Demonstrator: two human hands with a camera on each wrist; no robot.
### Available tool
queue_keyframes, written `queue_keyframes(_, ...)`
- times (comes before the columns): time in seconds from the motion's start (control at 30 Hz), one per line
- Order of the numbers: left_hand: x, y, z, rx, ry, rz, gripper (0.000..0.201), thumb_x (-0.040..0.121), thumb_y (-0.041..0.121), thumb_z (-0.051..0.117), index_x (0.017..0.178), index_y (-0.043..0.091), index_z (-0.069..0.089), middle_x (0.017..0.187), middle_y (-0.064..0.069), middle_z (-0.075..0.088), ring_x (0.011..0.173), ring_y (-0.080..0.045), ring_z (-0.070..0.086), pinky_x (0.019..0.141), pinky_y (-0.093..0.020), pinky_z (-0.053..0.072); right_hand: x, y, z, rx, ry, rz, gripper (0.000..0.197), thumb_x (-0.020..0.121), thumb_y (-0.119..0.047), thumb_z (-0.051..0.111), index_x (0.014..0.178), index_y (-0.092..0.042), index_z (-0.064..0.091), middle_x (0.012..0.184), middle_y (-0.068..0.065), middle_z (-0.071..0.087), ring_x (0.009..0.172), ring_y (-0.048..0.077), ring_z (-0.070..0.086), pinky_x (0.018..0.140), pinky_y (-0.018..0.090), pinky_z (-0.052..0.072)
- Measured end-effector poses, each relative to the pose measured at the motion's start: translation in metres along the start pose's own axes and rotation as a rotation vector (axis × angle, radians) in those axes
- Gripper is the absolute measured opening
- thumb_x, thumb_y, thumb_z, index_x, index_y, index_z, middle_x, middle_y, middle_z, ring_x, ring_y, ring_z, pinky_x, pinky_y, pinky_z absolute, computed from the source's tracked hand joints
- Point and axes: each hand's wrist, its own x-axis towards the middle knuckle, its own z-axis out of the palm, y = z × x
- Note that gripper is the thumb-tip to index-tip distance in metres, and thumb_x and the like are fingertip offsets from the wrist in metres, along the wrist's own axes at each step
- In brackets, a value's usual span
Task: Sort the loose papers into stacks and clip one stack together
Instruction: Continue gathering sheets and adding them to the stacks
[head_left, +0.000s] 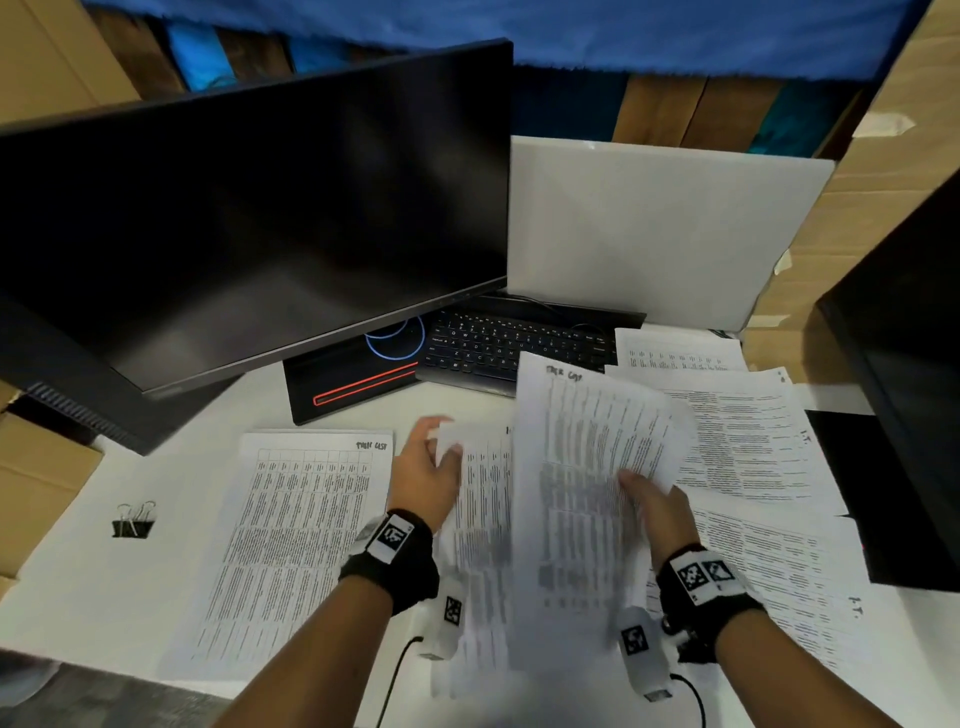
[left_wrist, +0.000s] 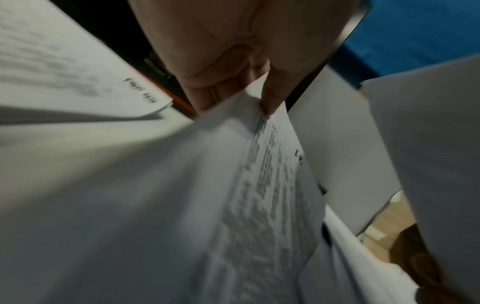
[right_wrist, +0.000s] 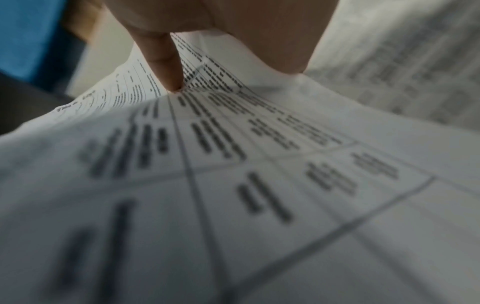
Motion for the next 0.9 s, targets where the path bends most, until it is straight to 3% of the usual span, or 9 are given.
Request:
queue_keyframes(0.07,0.000,0.030,-0.008,-0.105,0.088,0.083,0.035,0.093,0.011,0.057,0.120,0.032,0.049,0.094,-0.021,0.061,0.074,-0.014,0.053,0.064,-0.025,0.047,-0.006,-0.020,0.007,-0.045,-0.028,-0.090,0.015,0.086,-0.016,0.067,0.096,-0.026,0.062,0.093,-0.009,0.065,0.088,0.012,0.060,0.086,0.032,0.042)
queue_keyframes(0.17,0.004,0.067,-0.024,-0.087,0.148,0.325,0.040,0.093,0.007,0.057,0.124,0.030,0.047,0.084,0.015,0.060,0.066,0.001,0.054,0.061,-0.017,0.047,-0.009,-0.041,0.014,-0.115,-0.067,-0.183,0.013,0.084,-0.023,0.069,0.097,-0.025,0.067,0.100,-0.002,0.071,0.094,0.017,0.065,0.087,0.036,0.048)
queue_keyframes(0.23,0.008,0.093,-0.040,0.027,0.183,0.501,0.027,0.094,0.006,0.055,0.114,0.023,0.056,0.070,0.012,0.055,0.055,-0.001,0.048,0.052,-0.010,0.038,-0.015,-0.054,0.017,-0.139,-0.087,-0.211,0.017,0.083,-0.029,0.070,0.099,-0.025,0.068,0.099,-0.002,0.072,0.096,0.020,0.065,0.085,0.035,0.050)
queue_keyframes(0.33,0.018,0.116,-0.057,0.085,0.285,0.680,0.026,0.089,-0.005,0.051,0.092,0.012,0.071,0.083,0.006,0.065,0.067,0.008,0.053,0.065,-0.006,0.040,-0.023,-0.069,0.018,-0.097,-0.103,-0.239,0.010,0.087,-0.023,0.067,0.092,-0.028,0.060,0.089,-0.016,0.062,0.086,0.012,0.059,0.077,0.025,0.042)
queue_keyframes(0.47,0.025,0.128,-0.065,-0.209,0.248,0.381,0.030,0.094,0.003,0.045,0.103,0.013,0.072,0.064,0.015,0.055,0.047,0.001,0.042,0.048,-0.012,0.033,-0.030,-0.085,0.026,-0.056,-0.114,-0.271,0.013,0.085,-0.026,0.068,0.095,-0.030,0.061,0.098,-0.020,0.062,0.092,0.001,0.057,0.088,0.029,0.039)
queue_keyframes(0.57,0.016,0.136,-0.062,-0.306,0.081,0.401,0.029,0.093,0.027,0.054,0.113,0.010,0.067,0.100,0.003,0.069,0.091,-0.007,0.064,0.079,-0.018,0.049,-0.033,-0.097,0.036,-0.021,-0.147,-0.357,0.018,0.084,-0.027,0.069,0.099,-0.036,0.064,0.105,-0.021,0.067,0.101,-0.002,0.060,0.088,0.025,0.044)
queue_keyframes(0.63,0.012,0.138,-0.058,-0.324,0.020,0.419,0.038,0.087,0.037,0.062,0.113,0.009,0.064,0.111,-0.004,0.067,0.102,-0.015,0.065,0.085,-0.022,0.052,-0.035,-0.106,0.043,0.007,-0.194,-0.375,0.016,0.087,-0.024,0.067,0.095,-0.037,0.063,0.098,-0.026,0.064,0.094,-0.009,0.058,0.077,0.014,0.043)
queue_keyframes(0.77,0.010,0.140,-0.055,-0.378,0.037,0.410,0.023,0.088,0.006,0.066,0.110,0.001,0.062,0.107,-0.007,0.070,0.099,-0.016,0.068,0.083,-0.027,0.054,-0.036,-0.119,0.053,0.034,-0.226,-0.430,0.020,0.087,-0.017,0.066,0.096,-0.035,0.066,0.093,-0.026,0.068,0.090,-0.012,0.063,0.072,0.007,0.046)
queue_keyframes(0.9,0.011,0.139,-0.057,-0.503,0.034,0.413,0.030,0.085,-0.015,0.058,0.106,0.006,0.051,0.103,-0.012,0.067,0.094,-0.013,0.069,0.079,-0.022,0.054,-0.033,-0.122,0.057,0.062,-0.211,-0.441,0.024,0.085,-0.007,0.065,0.102,-0.024,0.067,0.101,-0.008,0.074,0.097,0.005,0.068,0.080,0.021,0.051)
